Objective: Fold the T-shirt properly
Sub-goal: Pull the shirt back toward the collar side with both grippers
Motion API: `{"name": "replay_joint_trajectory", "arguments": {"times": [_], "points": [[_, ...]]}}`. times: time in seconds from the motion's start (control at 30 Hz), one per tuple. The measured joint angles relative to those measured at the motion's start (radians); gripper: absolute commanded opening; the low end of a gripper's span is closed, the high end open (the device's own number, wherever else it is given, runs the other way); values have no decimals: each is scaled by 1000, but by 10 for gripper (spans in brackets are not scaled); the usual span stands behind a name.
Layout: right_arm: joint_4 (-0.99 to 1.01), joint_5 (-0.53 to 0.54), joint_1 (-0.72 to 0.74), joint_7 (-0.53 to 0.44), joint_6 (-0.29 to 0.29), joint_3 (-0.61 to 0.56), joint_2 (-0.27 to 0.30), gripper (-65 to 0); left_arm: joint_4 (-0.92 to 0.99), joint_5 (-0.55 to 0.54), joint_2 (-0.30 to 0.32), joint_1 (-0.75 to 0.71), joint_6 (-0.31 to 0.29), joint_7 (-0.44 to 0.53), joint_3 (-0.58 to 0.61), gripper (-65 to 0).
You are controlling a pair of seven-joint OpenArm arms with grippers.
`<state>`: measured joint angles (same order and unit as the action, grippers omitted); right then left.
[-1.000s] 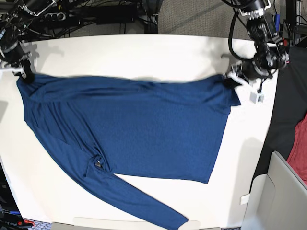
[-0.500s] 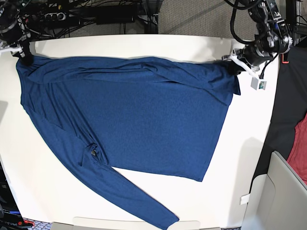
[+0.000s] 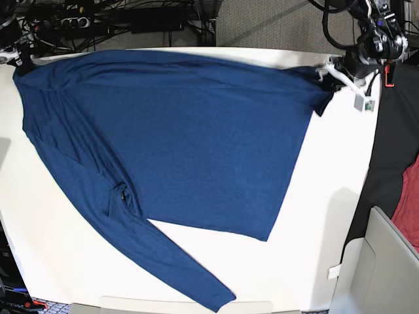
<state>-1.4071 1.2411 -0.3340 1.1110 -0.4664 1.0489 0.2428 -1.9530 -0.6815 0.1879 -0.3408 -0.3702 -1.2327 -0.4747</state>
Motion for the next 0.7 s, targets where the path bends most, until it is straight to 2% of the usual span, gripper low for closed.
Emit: {"name": "replay_joint_trajectory", "arguments": {"times": [0.13, 0.23, 0.37, 0.57, 0.7], "points": [[0, 9, 22, -1, -2, -2, -3, -641, 0, -5, 0, 93, -1, 3, 2, -633], [0, 0, 15, 0, -1, -1, -7, -641, 0, -1, 0, 154, -2, -62, -2, -633], [5, -3, 33, -2, -1, 0, -16, -641, 0, -3, 1, 230, 2, -65, -3, -633], [21, 7, 29, -30, -2, 65, -65, -641, 0, 1, 0, 243, 3, -69, -3, -633], [79, 6, 27, -29, 0, 90, -66, -640, 0, 1, -15, 243, 2, -69, -5, -633]]}}
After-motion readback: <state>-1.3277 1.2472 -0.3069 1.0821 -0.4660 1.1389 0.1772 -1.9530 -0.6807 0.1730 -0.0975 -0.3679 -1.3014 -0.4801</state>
